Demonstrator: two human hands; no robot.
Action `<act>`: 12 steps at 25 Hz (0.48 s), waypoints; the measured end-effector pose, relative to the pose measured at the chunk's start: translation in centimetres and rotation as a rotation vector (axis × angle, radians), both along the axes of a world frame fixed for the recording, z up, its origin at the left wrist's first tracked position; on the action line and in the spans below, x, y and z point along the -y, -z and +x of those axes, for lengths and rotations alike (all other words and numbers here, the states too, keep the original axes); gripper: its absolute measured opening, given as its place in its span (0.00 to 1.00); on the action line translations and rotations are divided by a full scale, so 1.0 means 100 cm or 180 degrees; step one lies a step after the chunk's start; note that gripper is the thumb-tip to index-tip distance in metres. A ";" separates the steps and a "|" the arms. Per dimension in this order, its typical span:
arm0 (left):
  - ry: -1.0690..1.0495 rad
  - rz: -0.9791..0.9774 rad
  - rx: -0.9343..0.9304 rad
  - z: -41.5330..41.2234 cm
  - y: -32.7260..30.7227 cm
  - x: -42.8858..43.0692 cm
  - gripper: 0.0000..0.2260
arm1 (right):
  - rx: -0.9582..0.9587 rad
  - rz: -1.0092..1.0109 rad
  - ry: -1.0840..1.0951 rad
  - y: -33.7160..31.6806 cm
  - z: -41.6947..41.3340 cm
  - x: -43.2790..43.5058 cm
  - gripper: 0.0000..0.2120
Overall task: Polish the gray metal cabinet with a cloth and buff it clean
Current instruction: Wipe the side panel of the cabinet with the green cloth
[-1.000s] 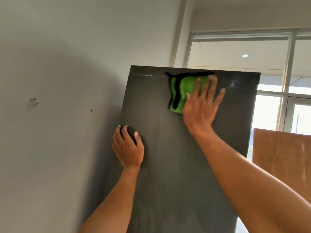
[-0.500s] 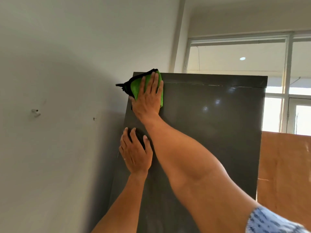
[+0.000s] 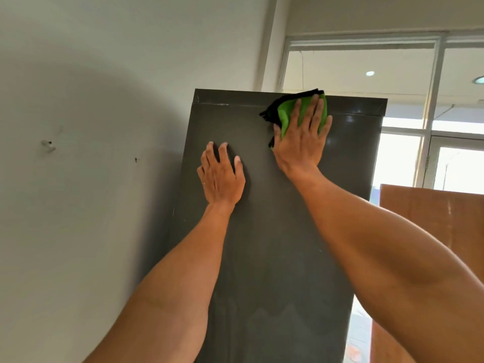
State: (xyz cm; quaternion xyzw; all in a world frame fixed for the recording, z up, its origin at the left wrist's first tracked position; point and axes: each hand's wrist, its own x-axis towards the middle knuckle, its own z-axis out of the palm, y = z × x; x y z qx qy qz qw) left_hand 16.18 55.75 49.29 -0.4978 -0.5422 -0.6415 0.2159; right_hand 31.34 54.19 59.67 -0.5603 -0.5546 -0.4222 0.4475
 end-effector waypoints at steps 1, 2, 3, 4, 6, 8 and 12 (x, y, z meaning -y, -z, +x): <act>0.0015 -0.0004 0.0037 0.000 -0.002 -0.002 0.21 | -0.0083 -0.0013 0.0053 -0.001 -0.005 -0.001 0.36; -0.0001 -0.0007 0.0042 0.001 -0.003 -0.004 0.22 | -0.0040 0.0019 0.0074 -0.003 -0.015 -0.002 0.36; -0.0044 0.0003 0.0045 0.002 -0.004 -0.007 0.22 | 0.0170 0.0043 0.0021 -0.008 -0.028 -0.002 0.36; -0.0109 0.0026 0.0071 0.002 -0.004 -0.009 0.22 | 0.0559 0.0001 -0.0102 -0.013 -0.045 -0.003 0.36; -0.0242 0.0159 0.0095 0.002 -0.004 -0.016 0.23 | 0.1439 -0.0236 -0.0211 -0.016 -0.073 -0.004 0.35; -0.0299 0.0303 0.0106 0.007 -0.002 -0.020 0.23 | 0.1615 -0.0363 -0.0137 -0.014 -0.070 -0.007 0.35; -0.0156 0.0370 0.0415 0.028 -0.007 -0.008 0.21 | 0.0746 0.0095 -0.0144 -0.004 0.015 0.000 0.36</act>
